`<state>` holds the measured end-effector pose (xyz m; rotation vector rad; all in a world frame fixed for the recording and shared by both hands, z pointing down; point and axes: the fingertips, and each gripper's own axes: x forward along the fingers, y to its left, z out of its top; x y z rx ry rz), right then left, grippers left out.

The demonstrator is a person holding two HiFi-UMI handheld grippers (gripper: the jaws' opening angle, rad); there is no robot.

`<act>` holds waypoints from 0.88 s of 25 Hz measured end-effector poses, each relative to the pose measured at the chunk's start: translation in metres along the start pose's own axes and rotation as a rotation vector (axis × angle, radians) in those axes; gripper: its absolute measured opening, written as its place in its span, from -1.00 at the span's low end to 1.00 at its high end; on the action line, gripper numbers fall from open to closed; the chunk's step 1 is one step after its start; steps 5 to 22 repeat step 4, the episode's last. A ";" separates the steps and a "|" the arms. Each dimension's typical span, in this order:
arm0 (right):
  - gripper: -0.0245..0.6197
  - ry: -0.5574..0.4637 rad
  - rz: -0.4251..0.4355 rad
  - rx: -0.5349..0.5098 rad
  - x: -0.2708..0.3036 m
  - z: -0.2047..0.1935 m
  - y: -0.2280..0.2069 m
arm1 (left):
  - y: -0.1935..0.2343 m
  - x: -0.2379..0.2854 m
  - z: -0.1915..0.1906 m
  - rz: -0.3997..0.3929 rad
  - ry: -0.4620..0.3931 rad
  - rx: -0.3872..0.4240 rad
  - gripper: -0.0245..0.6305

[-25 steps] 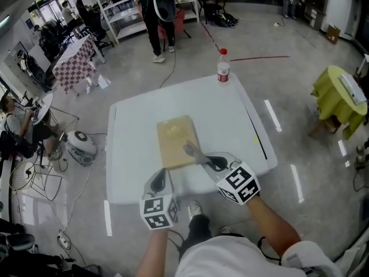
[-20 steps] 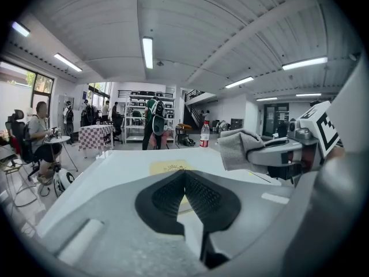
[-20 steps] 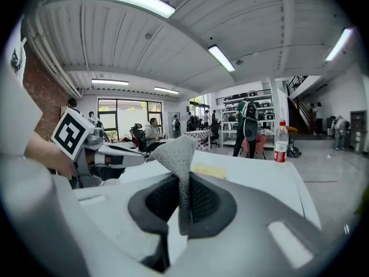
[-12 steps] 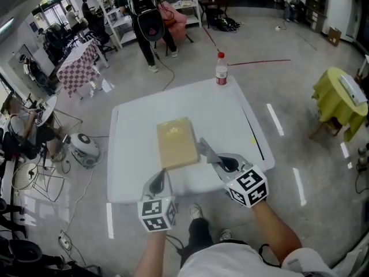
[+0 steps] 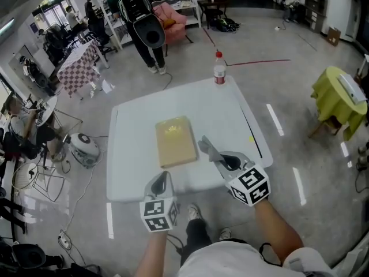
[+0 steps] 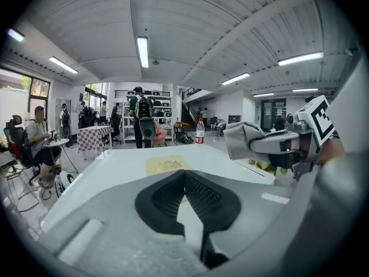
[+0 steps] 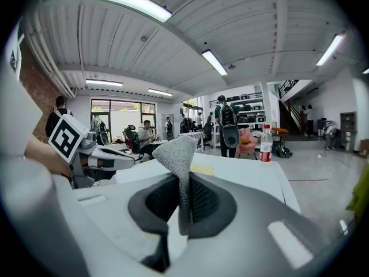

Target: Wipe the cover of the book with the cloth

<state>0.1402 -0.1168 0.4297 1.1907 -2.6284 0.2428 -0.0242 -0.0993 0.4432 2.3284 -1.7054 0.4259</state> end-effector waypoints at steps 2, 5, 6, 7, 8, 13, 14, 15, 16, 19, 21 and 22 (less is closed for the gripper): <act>-0.87 0.000 0.004 0.000 0.002 0.001 0.004 | 0.002 -0.002 -0.001 0.000 0.000 -0.002 -0.91; -0.87 0.000 0.009 0.002 0.003 0.001 0.009 | 0.004 -0.004 -0.003 -0.001 0.003 -0.004 -0.91; -0.87 0.000 0.009 0.002 0.003 0.001 0.009 | 0.004 -0.004 -0.003 -0.001 0.003 -0.004 -0.91; -0.87 0.000 0.009 0.002 0.003 0.001 0.009 | 0.004 -0.004 -0.003 -0.001 0.003 -0.004 -0.91; -0.87 0.000 0.009 0.002 0.003 0.001 0.009 | 0.004 -0.004 -0.003 -0.001 0.003 -0.004 -0.91; -0.87 0.000 0.009 0.002 0.003 0.001 0.009 | 0.004 -0.004 -0.003 -0.001 0.003 -0.004 -0.91; -0.87 0.000 0.009 0.002 0.003 0.001 0.009 | 0.004 -0.004 -0.003 -0.001 0.003 -0.004 -0.91; -0.87 0.000 0.009 0.002 0.003 0.001 0.009 | 0.004 -0.004 -0.003 -0.001 0.003 -0.004 -0.91; -0.87 0.000 0.009 0.002 0.003 0.001 0.009 | 0.004 -0.004 -0.003 -0.001 0.003 -0.004 -0.91; -0.87 0.000 0.009 0.002 0.003 0.001 0.009 | 0.004 -0.004 -0.003 -0.001 0.003 -0.004 -0.91; -0.87 0.000 0.009 0.002 0.003 0.001 0.009 | 0.004 -0.004 -0.003 -0.001 0.003 -0.004 -0.91; -0.87 0.000 0.009 0.002 0.003 0.001 0.009 | 0.004 -0.004 -0.003 -0.001 0.003 -0.004 -0.91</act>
